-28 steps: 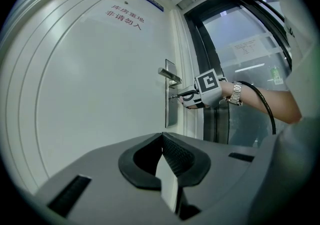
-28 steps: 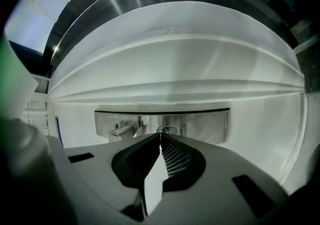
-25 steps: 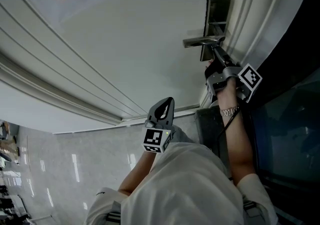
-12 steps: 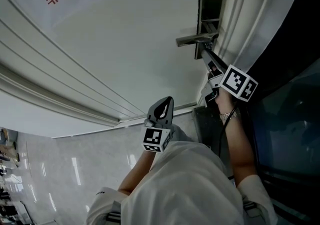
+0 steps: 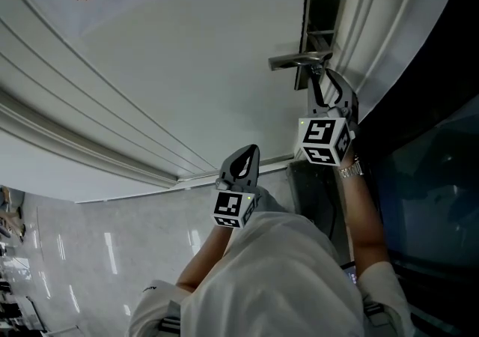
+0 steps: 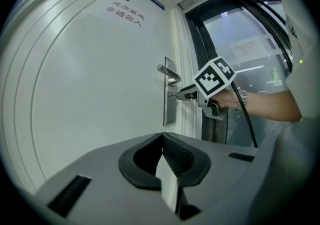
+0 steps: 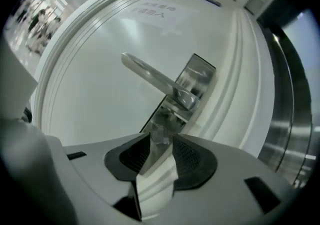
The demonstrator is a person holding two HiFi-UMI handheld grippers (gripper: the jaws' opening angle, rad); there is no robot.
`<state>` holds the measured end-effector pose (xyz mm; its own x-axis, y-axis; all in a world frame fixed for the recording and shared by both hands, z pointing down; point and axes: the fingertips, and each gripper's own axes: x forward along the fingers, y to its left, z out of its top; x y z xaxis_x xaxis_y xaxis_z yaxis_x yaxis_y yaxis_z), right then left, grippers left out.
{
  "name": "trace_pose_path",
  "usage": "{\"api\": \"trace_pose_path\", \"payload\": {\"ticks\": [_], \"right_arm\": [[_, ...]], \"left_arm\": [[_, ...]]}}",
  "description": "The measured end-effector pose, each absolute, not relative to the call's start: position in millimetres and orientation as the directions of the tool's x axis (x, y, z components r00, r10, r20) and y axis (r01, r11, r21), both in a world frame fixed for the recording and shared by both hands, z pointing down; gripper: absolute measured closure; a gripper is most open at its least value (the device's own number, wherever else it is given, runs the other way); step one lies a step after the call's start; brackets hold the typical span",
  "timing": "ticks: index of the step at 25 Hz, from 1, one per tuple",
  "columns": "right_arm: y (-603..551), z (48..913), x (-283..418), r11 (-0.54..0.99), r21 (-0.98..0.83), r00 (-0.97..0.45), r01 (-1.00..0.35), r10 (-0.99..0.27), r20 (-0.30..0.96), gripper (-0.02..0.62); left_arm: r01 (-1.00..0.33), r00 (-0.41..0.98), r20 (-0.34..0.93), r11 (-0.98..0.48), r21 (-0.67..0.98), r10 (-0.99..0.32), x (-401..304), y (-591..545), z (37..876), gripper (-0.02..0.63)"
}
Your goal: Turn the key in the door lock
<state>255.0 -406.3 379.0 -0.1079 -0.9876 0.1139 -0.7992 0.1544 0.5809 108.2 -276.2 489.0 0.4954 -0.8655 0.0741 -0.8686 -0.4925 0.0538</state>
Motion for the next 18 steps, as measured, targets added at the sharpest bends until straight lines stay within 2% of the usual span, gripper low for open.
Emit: {"api": "trace_pose_path", "payload": {"ticks": [3, 9, 15, 18], "right_arm": [[-409.4, 382.6, 250.5, 0.129, 0.684, -0.078, -0.718, -0.991, 0.106, 0.459], [-417.8, 384.3, 251.6, 0.1, 0.732, -0.047, -0.674, -0.995, 0.093, 0.46], [-419.0, 383.6, 255.4, 0.075, 0.72, -0.037, -0.69, -0.997, 0.069, 0.579], [-419.0, 383.5, 256.0, 0.09, 0.664, -0.055, -0.742, -0.996, 0.074, 0.581]], "left_arm": [[-0.87, 0.492, 0.081, -0.489, 0.056, -0.867, 106.9, -276.0, 491.1, 0.597], [-0.872, 0.49, 0.075, -0.488, 0.051, -0.868, 105.8, -277.7, 489.6, 0.597], [-0.876, 0.483, 0.078, -0.48, 0.053, -0.872, 104.5, -278.1, 490.6, 0.597], [-0.877, 0.48, 0.081, -0.477, 0.053, -0.874, 104.0, -278.8, 491.0, 0.597]]}}
